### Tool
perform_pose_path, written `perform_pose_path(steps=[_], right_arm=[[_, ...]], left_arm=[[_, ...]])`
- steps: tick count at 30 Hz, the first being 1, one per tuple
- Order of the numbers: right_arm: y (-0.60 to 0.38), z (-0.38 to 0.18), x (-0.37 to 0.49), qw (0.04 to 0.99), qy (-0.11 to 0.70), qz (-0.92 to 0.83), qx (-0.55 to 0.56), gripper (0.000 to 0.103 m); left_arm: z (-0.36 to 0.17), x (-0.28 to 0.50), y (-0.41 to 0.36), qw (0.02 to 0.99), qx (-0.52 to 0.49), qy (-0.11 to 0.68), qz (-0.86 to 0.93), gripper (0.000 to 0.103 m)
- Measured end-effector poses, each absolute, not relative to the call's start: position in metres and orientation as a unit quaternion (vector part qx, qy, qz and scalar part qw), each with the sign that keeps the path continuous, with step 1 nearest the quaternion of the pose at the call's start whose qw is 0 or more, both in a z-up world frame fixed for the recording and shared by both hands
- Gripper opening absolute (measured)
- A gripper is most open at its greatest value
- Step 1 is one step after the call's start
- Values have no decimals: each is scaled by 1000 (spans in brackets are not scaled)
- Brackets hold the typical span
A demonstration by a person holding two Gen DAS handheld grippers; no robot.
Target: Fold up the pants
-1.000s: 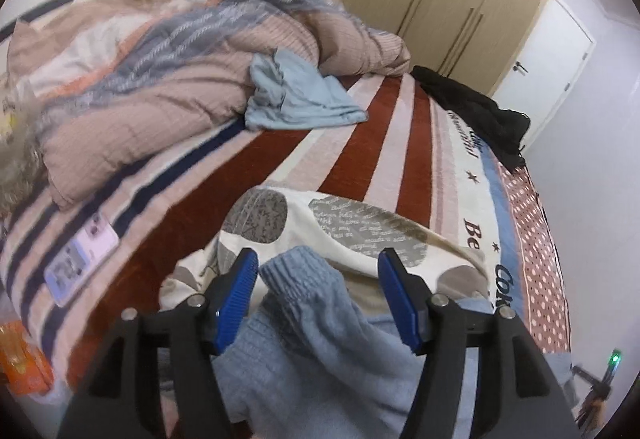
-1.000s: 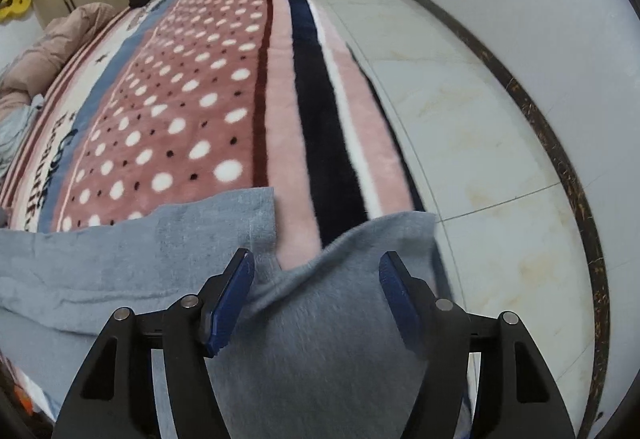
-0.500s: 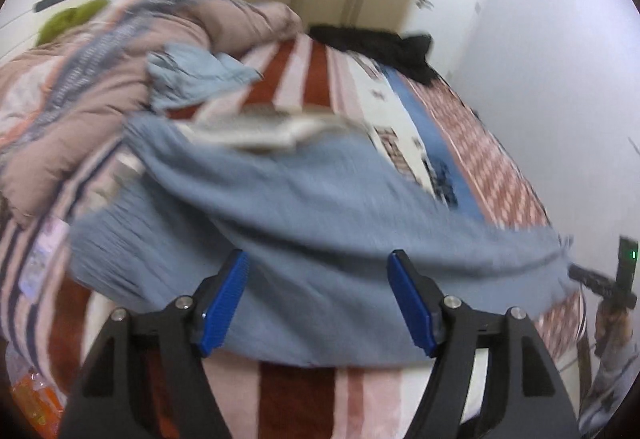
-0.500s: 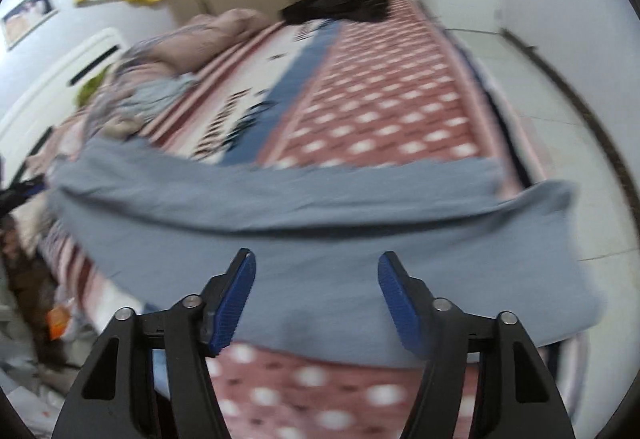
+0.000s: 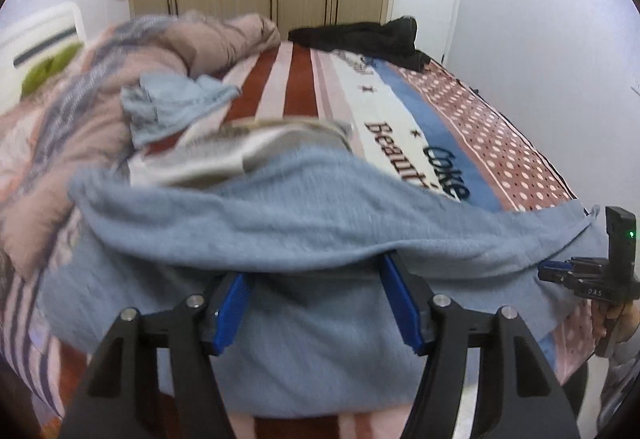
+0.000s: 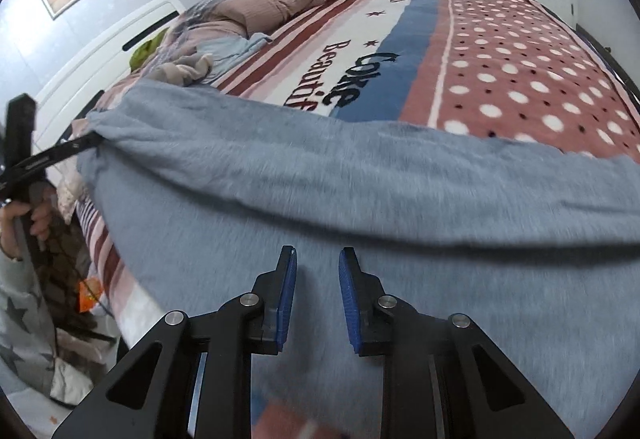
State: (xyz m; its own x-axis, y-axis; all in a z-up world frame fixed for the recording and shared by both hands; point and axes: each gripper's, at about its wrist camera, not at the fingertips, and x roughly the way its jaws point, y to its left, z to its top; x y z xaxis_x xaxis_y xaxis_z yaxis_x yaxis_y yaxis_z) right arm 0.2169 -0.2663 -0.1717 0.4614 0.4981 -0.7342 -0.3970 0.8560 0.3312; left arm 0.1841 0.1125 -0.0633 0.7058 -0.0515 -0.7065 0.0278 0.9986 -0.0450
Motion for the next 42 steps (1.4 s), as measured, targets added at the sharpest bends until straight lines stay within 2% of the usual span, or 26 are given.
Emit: perform_pose_path(steps=[5, 14, 19, 23, 25, 26, 27, 32, 35, 36, 38, 39, 40, 41, 42], right_arm=[[-264, -169, 248, 856, 449, 251, 52, 14], [-275, -166, 309, 872, 450, 186, 49, 14], [-286, -165, 320, 877, 447, 163, 62, 19], [-280, -149, 298, 881, 428, 193, 58, 20], [-271, -141, 288, 877, 422, 223, 54, 36], [-265, -139, 283, 875, 420, 234, 48, 55], [-256, -135, 280, 873, 417, 251, 36, 64], [-195, -125, 279, 862, 393, 318, -33, 66], [-155, -129, 287, 846, 381, 367, -67, 76], [-148, -132, 287, 844, 378, 372, -80, 77], [-131, -138, 293, 839, 376, 380, -106, 77], [-127, -142, 296, 835, 379, 384, -109, 72], [-125, -145, 300, 826, 387, 395, -106, 62], [-123, -148, 302, 815, 398, 408, -102, 28], [-123, -150, 303, 806, 410, 416, -100, 6]], left_arm=[[-58, 214, 124, 922, -8, 388, -20, 60], [-58, 265, 135, 927, -5, 374, -2, 60], [-45, 256, 139, 933, -24, 359, -1, 61], [-28, 228, 139, 937, -7, 348, -3, 69], [-25, 217, 146, 936, -16, 351, -5, 69], [-24, 211, 151, 936, -22, 353, -4, 69], [-24, 206, 155, 935, -25, 354, -2, 70], [-34, 184, 181, 931, -42, 362, 27, 71], [-41, 167, 201, 928, -73, 362, 49, 80], [-44, 159, 206, 928, -83, 360, 53, 84], [-49, 146, 212, 926, -95, 360, 57, 85], [-53, 140, 215, 925, -99, 361, 63, 85], [-57, 133, 218, 924, -104, 362, 68, 85], [-61, 126, 222, 923, -112, 361, 74, 85], [-64, 122, 226, 922, -120, 360, 78, 85]])
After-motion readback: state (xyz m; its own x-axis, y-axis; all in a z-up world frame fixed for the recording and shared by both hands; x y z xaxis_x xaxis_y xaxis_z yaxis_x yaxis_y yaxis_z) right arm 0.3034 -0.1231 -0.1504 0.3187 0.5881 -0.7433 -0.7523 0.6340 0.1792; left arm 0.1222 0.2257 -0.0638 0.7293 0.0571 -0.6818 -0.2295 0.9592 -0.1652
